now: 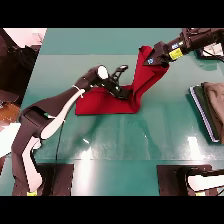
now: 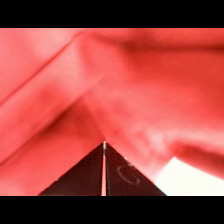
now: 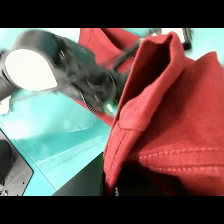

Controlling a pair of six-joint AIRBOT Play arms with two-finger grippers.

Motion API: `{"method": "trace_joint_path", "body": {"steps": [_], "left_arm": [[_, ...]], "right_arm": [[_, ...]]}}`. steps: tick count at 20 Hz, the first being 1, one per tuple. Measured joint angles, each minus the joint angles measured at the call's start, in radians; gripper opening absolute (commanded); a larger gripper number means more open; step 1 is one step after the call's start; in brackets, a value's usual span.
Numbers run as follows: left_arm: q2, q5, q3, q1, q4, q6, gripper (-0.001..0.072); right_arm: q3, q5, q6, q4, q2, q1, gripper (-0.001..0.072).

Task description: Fold the shirts.

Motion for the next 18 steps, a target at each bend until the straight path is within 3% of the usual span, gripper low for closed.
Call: {"method": "trace_joint_path", "body": {"steps": [10, 15, 18], "left_arm": [[0.278, -0.172, 0.0, 0.301, 0.211, 0.025, 0.0023], [0.42, -0.227, 0.0, 0.465, 0.257, 0.032, 0.0024], [0.47, -0.239, 0.001, 0.522, 0.266, 0.032, 0.0024]], "right_arm": [[0.005, -0.078, -0.071, 0.001, -0.048, 0.114, 0.0016], [0.005, -0.229, -0.14, 0.001, -0.143, 0.264, 0.0032], [0.005, -0.383, -0.205, 0.007, -0.218, 0.383, 0.054]]}}
